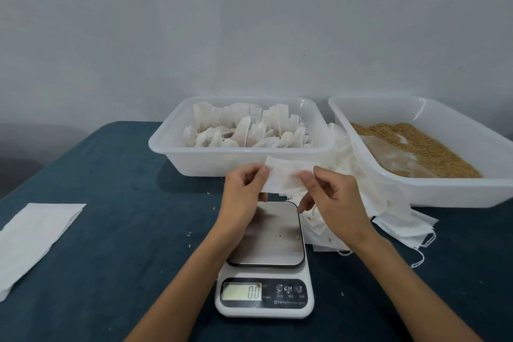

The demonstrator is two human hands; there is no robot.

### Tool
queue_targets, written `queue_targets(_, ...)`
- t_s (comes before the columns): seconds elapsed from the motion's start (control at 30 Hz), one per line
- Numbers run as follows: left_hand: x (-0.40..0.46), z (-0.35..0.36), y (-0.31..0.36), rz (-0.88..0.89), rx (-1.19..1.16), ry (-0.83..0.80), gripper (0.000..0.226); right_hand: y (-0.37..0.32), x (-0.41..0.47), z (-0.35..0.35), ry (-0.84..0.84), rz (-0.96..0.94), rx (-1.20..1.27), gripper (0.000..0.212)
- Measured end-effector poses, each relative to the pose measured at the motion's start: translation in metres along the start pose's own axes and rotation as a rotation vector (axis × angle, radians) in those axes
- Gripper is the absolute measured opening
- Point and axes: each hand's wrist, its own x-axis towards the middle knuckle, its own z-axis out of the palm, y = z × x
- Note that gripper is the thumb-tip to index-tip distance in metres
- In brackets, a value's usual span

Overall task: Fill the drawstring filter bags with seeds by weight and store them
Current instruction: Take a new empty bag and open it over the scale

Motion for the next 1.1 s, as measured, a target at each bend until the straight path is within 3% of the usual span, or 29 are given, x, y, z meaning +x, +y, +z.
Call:
queue_targets(0.1,-0.002,-0.001,0.001,-0.010,0.067,0.055,0.020,-0.002,0.002,-0.003,0.013,-0.004,0.007,0.046)
queue_targets(0.2,-0.008,-0.004,0.008,0.195,0.291,0.106,0.029,-0.002,0.005,-0.009,0.031,-0.003,-0.041,0.035)
queue_targets(0.27,-0.014,-0.003,0.015,0.318,0.351,-0.022,0.050,-0.003,0.006,-0.012,-0.004,-0.007,-0.116,0.041)
queue_targets(0.33,-0.022,0.002,0.019,0.312,0.385,-0.220,0.068,-0.005,0.006,-0.013,-0.061,-0.039,-0.172,0.046)
queue_targets(0.4,-0.026,0.009,0.017,0.316,0.474,-0.295,0.076,-0.008,0.006,-0.014,-0.149,-0.069,-0.218,0.046)
queue_targets(0.5,-0.026,0.011,0.015,0.354,0.538,-0.231,0.064,-0.019,0.008,-0.020,-0.267,-0.063,-0.332,0.048)
queue_targets(0.67,-0.026,0.011,0.016,0.371,0.570,-0.244,0.052,-0.047,0.014,-0.035,-0.323,0.131,-0.261,0.063)
queue_targets(0.77,-0.031,0.017,0.015,0.338,0.518,-0.292,0.052,-0.061,0.016,-0.031,-0.400,0.173,-0.283,0.089)
queue_targets(0.83,-0.033,0.019,0.014,0.305,0.468,-0.304,0.049,-0.066,0.018,-0.030,-0.412,0.170,-0.296,0.095)
queue_targets(0.97,-0.031,0.015,0.014,0.273,0.372,-0.247,0.037,-0.071,0.028,-0.048,-0.260,0.089,-0.213,0.068)
queue_targets(1.1,-0.028,0.014,0.012,0.197,0.183,-0.232,0.029,-0.035,0.049,-0.107,0.085,0.095,-0.382,0.030)
